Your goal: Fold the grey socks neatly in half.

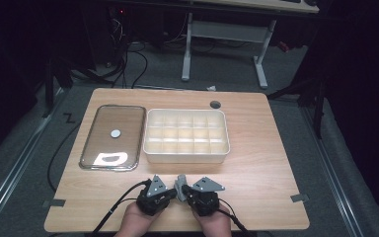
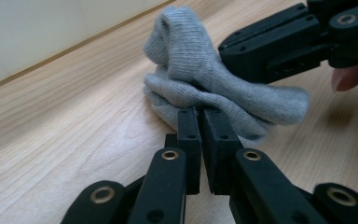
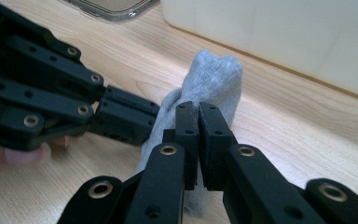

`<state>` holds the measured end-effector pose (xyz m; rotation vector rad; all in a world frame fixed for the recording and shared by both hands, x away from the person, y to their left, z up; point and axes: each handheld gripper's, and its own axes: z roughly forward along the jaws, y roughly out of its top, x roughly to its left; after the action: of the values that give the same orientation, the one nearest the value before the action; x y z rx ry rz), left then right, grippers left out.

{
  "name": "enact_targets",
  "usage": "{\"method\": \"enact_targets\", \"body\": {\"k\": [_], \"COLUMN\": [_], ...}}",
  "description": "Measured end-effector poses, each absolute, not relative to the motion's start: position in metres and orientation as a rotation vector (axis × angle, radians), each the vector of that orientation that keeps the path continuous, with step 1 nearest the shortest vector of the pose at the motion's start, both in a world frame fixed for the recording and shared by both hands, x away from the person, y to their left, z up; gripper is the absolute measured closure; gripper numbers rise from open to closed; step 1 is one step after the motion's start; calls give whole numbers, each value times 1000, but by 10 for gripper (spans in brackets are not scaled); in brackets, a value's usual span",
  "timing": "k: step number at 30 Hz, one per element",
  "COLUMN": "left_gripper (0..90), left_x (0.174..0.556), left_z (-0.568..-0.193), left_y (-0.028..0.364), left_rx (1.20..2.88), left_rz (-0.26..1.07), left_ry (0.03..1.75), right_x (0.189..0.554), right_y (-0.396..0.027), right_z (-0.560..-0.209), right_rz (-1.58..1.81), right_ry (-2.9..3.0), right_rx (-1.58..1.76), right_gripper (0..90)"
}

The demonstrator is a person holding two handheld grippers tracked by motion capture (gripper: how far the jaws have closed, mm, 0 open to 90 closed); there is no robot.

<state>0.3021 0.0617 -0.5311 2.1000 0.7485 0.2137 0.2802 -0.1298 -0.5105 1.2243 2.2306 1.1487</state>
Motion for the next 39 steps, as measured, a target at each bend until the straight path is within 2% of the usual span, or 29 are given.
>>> {"method": "enact_targets", "body": {"k": [10,15,22,27,32,39], "left_gripper": [884,886,794,769,891,900], "left_x": [301,302,300,302,304,308], "left_z": [-532,-533,-529,-525,-518,-501], "left_y": [48,49,63,72,79,76], "left_rx": [2139,2161,2109,2064,2009,1932], "left_rz": [207,185,207,215,220,224], "left_ry": [712,724,739,760,754,766], "right_x": [279,279,276,275,275,275], "right_y": [-132,-132,-130,-129,-129,-130], "right_z": [-507,-518,-526,-526,-526,-527], "right_rz": [1157,1132,1136,1137,1135,1144], "right_ry": [2219,2236,2212,2210,2212,2212], "right_rx": [1222,1247,1234,1235,1235,1223], "right_gripper": [888,900,900,900,900,900]}}
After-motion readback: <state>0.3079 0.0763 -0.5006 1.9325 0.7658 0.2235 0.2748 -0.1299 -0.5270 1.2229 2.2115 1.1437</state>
